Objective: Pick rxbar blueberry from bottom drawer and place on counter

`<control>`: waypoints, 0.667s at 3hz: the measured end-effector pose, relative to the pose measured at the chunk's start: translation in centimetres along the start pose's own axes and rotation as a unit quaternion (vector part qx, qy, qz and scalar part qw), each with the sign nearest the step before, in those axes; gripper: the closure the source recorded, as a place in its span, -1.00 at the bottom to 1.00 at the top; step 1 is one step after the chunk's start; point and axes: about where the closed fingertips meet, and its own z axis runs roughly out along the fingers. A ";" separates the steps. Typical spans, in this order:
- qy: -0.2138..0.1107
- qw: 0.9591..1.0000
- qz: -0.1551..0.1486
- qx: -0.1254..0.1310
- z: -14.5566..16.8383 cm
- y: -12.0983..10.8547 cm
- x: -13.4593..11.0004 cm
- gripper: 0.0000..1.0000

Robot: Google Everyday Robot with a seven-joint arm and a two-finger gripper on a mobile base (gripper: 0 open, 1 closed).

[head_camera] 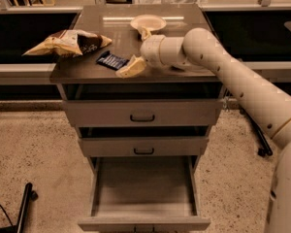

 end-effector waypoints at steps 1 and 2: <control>0.011 0.999 -0.039 0.001 -1.6 -0.1 -2.0 -1.00; 0.010 0.999 -0.041 0.002 -1.6 -0.1 -2.2 -1.00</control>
Offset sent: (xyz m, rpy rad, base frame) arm -0.0103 -0.0061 0.0200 -0.0489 -0.0537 0.0067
